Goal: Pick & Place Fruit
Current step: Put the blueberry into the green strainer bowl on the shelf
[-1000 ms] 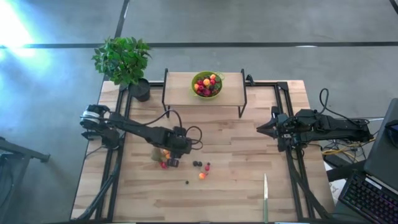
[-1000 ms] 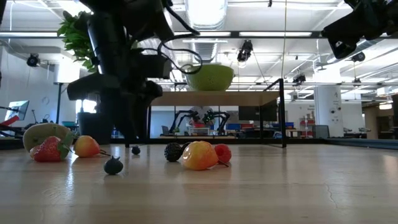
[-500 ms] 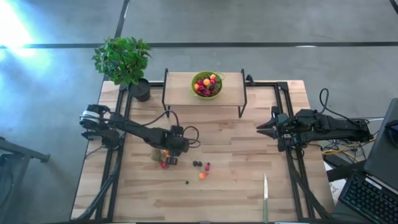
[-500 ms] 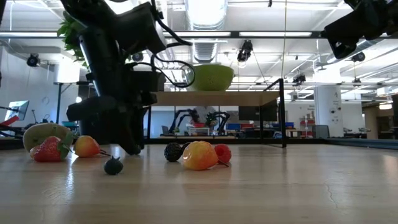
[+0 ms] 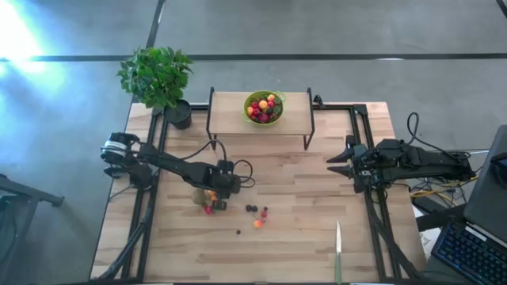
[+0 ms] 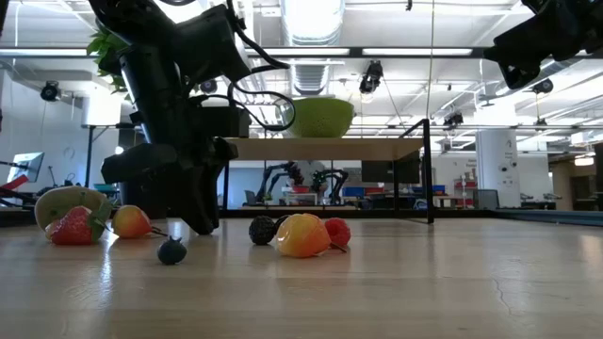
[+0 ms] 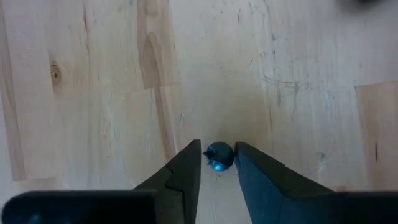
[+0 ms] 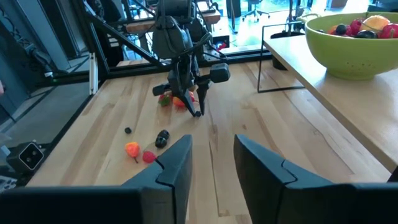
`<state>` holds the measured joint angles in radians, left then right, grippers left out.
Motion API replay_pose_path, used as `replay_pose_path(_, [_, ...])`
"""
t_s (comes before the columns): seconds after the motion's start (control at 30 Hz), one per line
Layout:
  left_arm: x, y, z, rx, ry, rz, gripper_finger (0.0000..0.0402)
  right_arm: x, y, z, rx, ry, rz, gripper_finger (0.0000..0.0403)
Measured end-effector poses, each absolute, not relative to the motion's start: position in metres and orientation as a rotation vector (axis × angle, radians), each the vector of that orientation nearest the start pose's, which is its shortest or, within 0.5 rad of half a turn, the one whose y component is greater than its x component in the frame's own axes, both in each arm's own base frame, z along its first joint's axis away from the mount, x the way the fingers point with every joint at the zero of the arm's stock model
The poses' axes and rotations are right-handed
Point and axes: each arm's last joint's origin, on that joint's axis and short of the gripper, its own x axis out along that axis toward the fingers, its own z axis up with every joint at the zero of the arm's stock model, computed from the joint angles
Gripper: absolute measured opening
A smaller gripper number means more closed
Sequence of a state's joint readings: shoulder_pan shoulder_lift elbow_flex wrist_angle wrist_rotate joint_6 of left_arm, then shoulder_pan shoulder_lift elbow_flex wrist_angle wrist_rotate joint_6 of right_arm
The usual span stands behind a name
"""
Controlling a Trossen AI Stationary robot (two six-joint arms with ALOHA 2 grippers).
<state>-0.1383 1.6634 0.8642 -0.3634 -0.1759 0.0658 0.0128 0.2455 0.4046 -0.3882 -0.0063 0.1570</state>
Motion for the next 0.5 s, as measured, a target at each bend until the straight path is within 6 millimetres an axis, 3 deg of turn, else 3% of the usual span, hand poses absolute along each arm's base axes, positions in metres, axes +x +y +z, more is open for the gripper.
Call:
replay_pose_path(0.27, [0.2941, -0.0362, 0.1440, 0.236, 1.152, -0.012, 0.0071, 0.0905, 0.0013, 0.2438, 0.156, 0.230, 0.001, 0.0139])
replay_pose_path(0.5, [0.2941, -0.0362, 0.1437, 0.237, 1.154, -0.012, 0.0064, 0.0905, 0.0013, 0.2438, 0.156, 0.230, 0.001, 0.0158])
